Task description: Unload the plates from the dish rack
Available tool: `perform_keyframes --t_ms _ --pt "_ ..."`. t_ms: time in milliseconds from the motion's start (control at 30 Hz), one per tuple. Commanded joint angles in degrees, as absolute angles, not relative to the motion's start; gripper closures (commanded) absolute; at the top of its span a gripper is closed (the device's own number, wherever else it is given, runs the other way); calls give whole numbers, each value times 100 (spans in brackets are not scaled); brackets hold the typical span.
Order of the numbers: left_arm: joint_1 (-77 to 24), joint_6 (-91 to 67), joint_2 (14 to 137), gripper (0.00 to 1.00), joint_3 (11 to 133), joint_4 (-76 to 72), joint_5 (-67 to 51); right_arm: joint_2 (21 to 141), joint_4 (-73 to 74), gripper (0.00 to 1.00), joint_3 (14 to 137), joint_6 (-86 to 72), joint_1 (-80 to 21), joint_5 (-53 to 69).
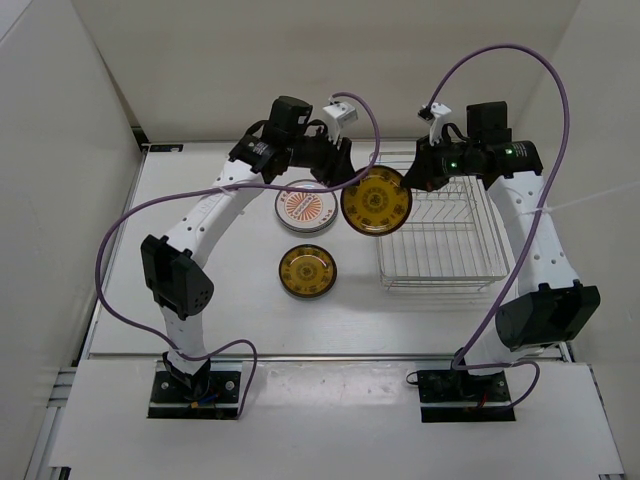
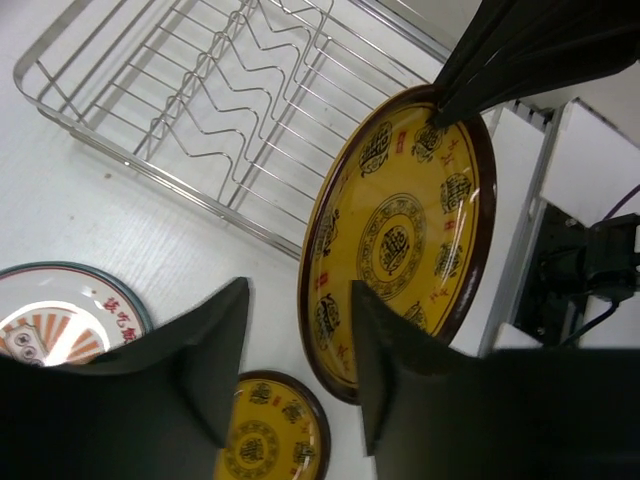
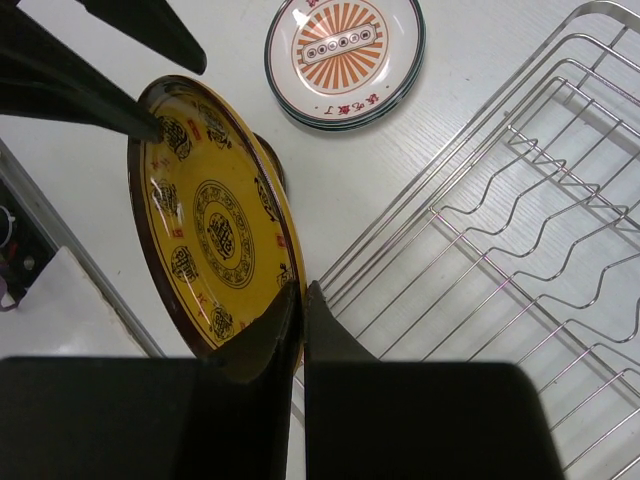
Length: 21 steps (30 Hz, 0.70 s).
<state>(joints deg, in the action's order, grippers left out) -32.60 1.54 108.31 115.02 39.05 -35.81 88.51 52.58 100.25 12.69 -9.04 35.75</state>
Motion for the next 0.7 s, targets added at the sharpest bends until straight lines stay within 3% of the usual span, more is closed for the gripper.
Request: perform_keyframes --t_ms 0,33,167,333,467,600,667 --pt "-3305 123 10767 51 11698 3955 -3744 8622 5045 100 9993 1336 -914 3621" --pt "-3305 123 10767 65 11698 3955 -3744 8622 5045 100 9941 1336 -914 3621" --pt "-3305 123 10767 79 11698 3955 -3639 8569 5045 100 9940 1336 -914 3560" --pt "-3305 70 10767 81 11505 3850 -3639 8569 4992 100 9888 1283 -914 3612" --pt "-3305 18 10767 89 11382 3850 -3639 8517 4992 100 9888 1283 -914 3612" --pt "-3366 18 10819 89 11330 3788 -3639 8464 4992 100 9888 1230 -914 3560" --pt "-3427 18 10819 79 11329 3788 -3569 8412 4939 100 9888 1230 -914 3560"
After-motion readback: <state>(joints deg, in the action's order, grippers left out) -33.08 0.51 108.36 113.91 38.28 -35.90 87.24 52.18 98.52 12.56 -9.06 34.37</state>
